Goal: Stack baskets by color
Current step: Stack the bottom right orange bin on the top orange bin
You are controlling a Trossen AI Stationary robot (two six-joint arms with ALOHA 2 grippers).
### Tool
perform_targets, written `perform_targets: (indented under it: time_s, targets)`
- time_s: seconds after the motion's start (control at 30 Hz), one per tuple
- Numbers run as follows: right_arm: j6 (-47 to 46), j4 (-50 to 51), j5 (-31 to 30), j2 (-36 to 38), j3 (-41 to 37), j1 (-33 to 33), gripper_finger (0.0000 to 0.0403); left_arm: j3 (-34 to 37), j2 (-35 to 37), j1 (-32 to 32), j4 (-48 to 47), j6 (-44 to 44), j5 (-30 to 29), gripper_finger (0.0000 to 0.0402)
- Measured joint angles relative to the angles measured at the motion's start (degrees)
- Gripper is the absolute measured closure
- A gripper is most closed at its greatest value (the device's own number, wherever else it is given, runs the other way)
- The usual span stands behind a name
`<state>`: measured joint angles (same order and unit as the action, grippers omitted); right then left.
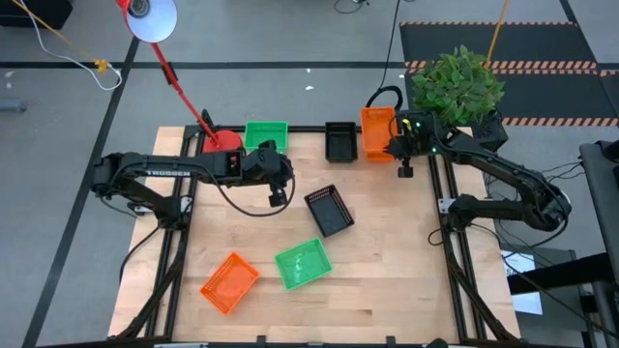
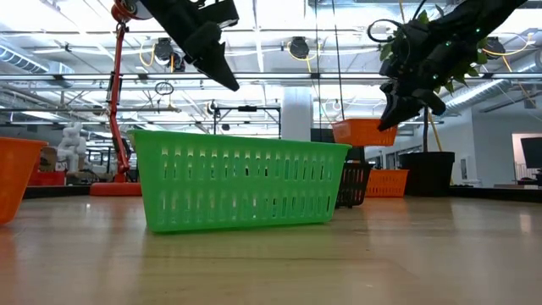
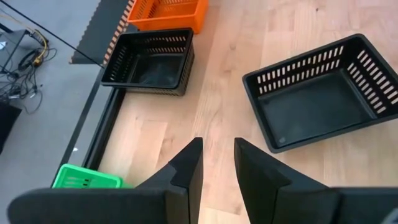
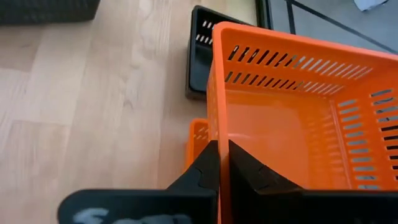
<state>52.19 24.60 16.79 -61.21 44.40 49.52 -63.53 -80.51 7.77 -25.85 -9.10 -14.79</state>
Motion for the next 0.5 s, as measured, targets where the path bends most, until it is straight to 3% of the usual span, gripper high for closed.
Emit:
perform_targets:
  time_s: [0.5]
  targets:
    - [1.0,-3.4,1.9,-3.5,-2.7,3.3,0.0399,0.0,0.0,-0.2,0.0,0.1,2.7,0.0311]
